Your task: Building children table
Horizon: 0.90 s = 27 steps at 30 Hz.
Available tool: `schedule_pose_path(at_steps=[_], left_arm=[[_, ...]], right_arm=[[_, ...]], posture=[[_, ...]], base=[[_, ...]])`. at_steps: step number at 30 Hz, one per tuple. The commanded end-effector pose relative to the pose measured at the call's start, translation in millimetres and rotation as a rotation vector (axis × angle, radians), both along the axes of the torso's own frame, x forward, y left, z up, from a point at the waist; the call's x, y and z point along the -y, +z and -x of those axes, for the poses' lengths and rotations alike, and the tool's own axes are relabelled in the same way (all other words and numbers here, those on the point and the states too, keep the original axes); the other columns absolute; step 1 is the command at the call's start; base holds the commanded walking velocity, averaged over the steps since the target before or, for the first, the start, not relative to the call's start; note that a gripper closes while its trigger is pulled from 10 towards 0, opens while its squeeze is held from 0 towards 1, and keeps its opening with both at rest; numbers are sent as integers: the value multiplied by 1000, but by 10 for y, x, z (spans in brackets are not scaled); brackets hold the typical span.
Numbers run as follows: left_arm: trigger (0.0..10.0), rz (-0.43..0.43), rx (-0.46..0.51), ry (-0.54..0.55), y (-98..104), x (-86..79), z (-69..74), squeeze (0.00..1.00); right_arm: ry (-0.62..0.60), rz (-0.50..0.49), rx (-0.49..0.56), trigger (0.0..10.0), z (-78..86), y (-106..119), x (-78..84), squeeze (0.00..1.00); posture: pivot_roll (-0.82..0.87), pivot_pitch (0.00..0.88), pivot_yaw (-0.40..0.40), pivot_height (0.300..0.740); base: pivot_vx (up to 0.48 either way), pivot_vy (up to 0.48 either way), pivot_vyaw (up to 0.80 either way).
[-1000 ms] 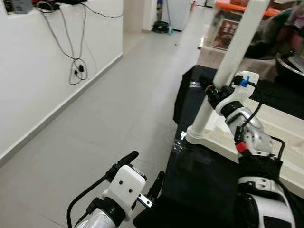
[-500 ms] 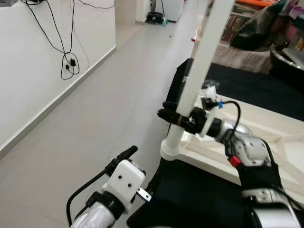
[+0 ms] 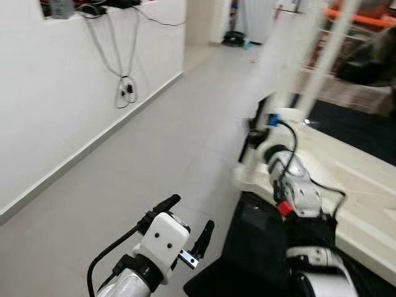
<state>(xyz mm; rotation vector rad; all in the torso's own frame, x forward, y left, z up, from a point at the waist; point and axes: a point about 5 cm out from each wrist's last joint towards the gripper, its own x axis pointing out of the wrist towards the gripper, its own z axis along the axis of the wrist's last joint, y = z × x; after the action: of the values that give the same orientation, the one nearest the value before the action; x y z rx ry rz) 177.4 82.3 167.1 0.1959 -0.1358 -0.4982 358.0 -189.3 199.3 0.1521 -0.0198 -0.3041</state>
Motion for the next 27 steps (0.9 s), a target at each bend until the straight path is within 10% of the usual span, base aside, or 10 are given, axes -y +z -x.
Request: schedule_pose_path(at_steps=[1, 6, 7, 8, 9, 10, 11, 16, 17, 27], left_arm=[[10000, 0, -15, -17, -33, 25, 6, 0], [10000, 0, -11, -16, -28, 26, -1, 0], [10000, 0, -11, -16, -29, 26, -3, 0], [10000, 0, -11, -16, -29, 26, -3, 0], [10000, 0, -12, -19, -32, 28, -4, 0], [10000, -1, -12, -21, -34, 30, -5, 0], [10000, 1, -12, -18, -34, 30, -9, 0], [10000, 1, -12, -17, -32, 29, -6, 0], [10000, 1, -12, -18, -33, 30, -4, 0], [10000, 2, -14, -25, -40, 45, 5, 0]], right_arm=[[-178, -56, -106, 0, 139, -221, 188, 0], [-214, -96, -120, 0, 214, -244, -106, 0], [-143, -126, -90, 10000, 162, -208, -216, 0], [-143, -126, -90, 10000, 162, -208, -216, 0], [-74, -165, -35, 10000, 123, -141, -321, 282], [-29, -194, 3, 10000, 103, -92, -389, 282], [-20, -185, 50, 10000, 97, -1, -403, 1000], [-57, -140, 97, 10000, 62, 110, -263, 1000], [-7, -124, 140, 10000, 1, 172, -174, 0], [580, -168, 218, 10000, -143, 273, 2, 0]], posture=[[129, 66, -109, 740], [127, 63, -110, 740], [126, 65, -112, 740], [126, 65, -112, 740], [125, 62, -110, 740], [125, 62, -110, 740], [128, 61, -112, 740], [127, 63, -110, 740], [124, 59, -111, 740], [124, 56, -113, 740]], base=[[0, 0, 0], [0, 0, 0], [0, 0, 0], [0, 0, 0], [0, 0, 0], [0, 0, 0], [0, 0, 0], [0, 0, 0], [0, 0, 0], [0, 0, 0]])
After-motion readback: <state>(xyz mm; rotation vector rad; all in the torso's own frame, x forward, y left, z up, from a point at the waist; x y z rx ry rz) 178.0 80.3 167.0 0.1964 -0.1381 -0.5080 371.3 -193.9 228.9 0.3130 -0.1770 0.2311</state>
